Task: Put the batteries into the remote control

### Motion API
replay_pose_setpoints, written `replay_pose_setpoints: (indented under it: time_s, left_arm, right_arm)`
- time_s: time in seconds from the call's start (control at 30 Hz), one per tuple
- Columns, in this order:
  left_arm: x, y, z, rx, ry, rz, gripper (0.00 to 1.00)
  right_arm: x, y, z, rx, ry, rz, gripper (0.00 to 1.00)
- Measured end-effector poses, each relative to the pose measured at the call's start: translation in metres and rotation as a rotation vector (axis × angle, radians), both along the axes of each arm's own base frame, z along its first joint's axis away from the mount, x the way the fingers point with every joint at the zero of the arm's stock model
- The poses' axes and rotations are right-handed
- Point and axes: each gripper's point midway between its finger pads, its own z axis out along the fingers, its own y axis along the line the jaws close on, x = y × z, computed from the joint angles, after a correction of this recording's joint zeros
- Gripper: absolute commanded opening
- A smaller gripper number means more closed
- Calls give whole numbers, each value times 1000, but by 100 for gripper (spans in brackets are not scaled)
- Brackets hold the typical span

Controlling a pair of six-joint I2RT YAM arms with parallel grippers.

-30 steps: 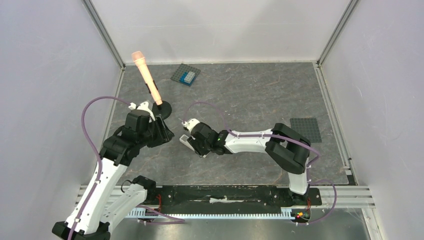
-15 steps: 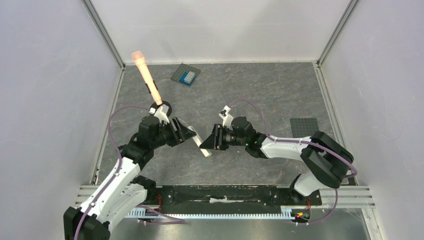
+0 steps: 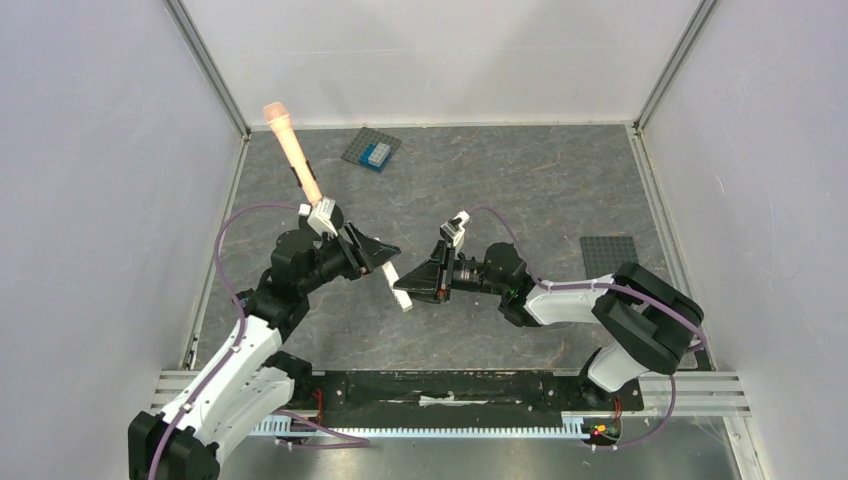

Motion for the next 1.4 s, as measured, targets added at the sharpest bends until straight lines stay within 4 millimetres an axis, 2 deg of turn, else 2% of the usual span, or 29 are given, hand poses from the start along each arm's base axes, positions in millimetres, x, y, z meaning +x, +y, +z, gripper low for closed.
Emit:
replay_pose_setpoints:
  time_s: [0.03, 0.13, 0.23, 0.27, 0.4, 0.5, 0.57, 0.7, 0.8, 0.93, 1.07, 1.13, 1.33, 1.4]
  left_arm:
    - [0, 0, 2, -5, -4, -1, 59]
    - [0, -2, 6, -37, 5, 0, 34]
    - [-4, -9, 11, -102, 59, -9, 5]
    - [-4, -10, 11, -109, 73, -11, 2]
    - [-2, -9, 1, -84, 92, -7, 2]
    - [1, -2, -19, -16, 139, 31, 2]
    - [3, 6, -36, 54, 189, 74, 2]
    - [13, 30, -65, 235, 296, 187, 2]
    - [22, 50, -84, 368, 365, 272, 2]
    - [28, 71, -120, 544, 471, 337, 2]
    - [27, 88, -155, 714, 574, 348, 2]
    - [32, 91, -163, 766, 596, 352, 10]
    - [43, 92, -181, 884, 620, 344, 21]
    - [44, 91, -189, 921, 636, 338, 30]
  right_arm:
    - [0, 0, 2, 7, 6, 2, 33]
    - [-1, 0, 3, 17, 18, 6, 35]
    - [-2, 3, -3, 8, 0, 12, 47]
    - [-2, 3, -4, 7, -5, 13, 51]
    - [1, 1, -6, 5, 20, -4, 74]
    - [5, -4, -14, -29, 24, -32, 92]
    - [11, -9, -23, -89, 4, -67, 98]
    - [28, -24, -49, -296, -64, -177, 98]
    - [46, -44, -67, -487, -110, -284, 98]
    - [58, -89, -82, -706, -178, -416, 98]
    - [58, -125, -82, -830, -231, -494, 98]
    - [57, -140, -79, -871, -254, -524, 98]
    - [50, -168, -78, -928, -293, -571, 98]
    - [47, -175, -80, -950, -301, -572, 98]
